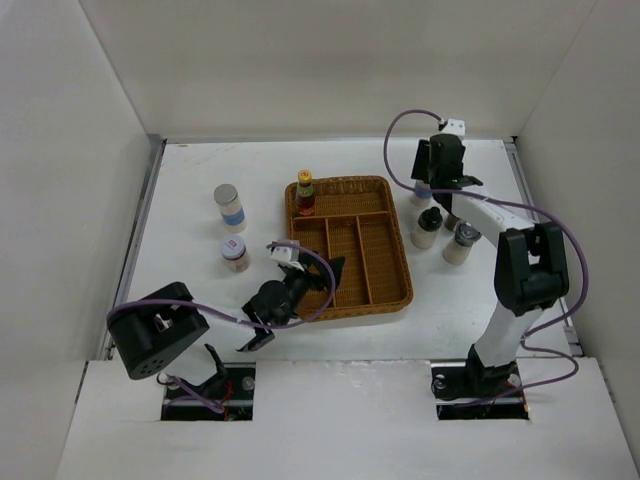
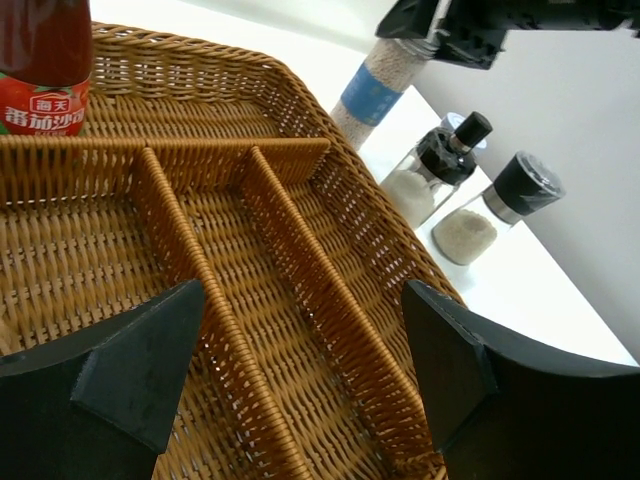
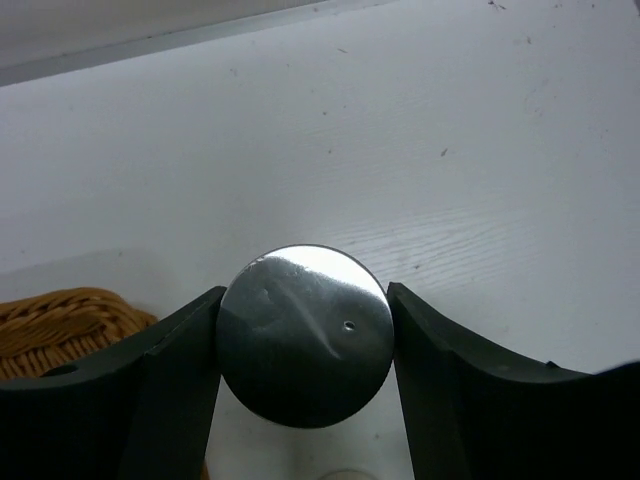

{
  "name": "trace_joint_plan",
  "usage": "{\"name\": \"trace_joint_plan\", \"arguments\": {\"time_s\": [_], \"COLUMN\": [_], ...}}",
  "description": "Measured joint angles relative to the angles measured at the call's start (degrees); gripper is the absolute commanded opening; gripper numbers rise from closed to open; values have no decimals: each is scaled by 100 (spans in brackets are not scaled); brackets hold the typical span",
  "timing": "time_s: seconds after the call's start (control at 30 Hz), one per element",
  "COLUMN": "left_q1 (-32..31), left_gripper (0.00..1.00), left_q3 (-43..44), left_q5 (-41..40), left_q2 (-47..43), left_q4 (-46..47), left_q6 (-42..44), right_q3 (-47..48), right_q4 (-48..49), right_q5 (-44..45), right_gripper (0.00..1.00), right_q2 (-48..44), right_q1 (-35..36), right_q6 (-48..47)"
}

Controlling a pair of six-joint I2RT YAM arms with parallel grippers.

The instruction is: Organize the condiment bottles

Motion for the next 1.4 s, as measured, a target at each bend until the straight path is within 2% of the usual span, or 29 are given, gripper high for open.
{"name": "trace_joint_plan", "arguments": {"time_s": [0.13, 0.33, 0.47, 0.7, 0.83, 0.97, 1.03, 1.17, 1.3, 1.4], "left_q1": [57, 68, 103, 138, 140, 140, 140, 140, 140, 129], "left_gripper": [79, 79, 79, 79, 79, 79, 79, 79, 79, 79], "left_q3": [0, 0, 0, -28, -35, -35, -35, -37, -37, -37], "left_q5": [-2, -2, -2, -2, -2, 0, 2, 2, 2, 2], "left_q2": [50, 57, 116, 129, 129, 129, 129, 129, 129, 129], "left_q4": [20, 116, 151, 166, 173, 175, 175, 175, 177, 177], "left_q6": [0, -15, -42, -85, -96, -98, -98, -98, -101, -101], "right_q3": [-229, -111, 15, 339, 420, 428, 413, -125, -1161, -2013], "right_q4": [74, 546, 737, 715, 789, 802, 802, 767, 859, 990], "right_q5": [11, -313, -551, -702, -647, -603, -577, -490, -332, -57], "right_gripper": [51, 52, 52, 56, 71, 90, 96, 100, 100, 100], "right_q2": [-560, -1169, -951, 170, 570, 566, 514, -247, -1821, -2953], "right_q1": [308, 1239, 1685, 2024, 2201, 2284, 2315, 2317, 2173, 1727], "right_q6": [-166, -184, -127, -42, -74, -48, -46, -17, 37, 181]}}
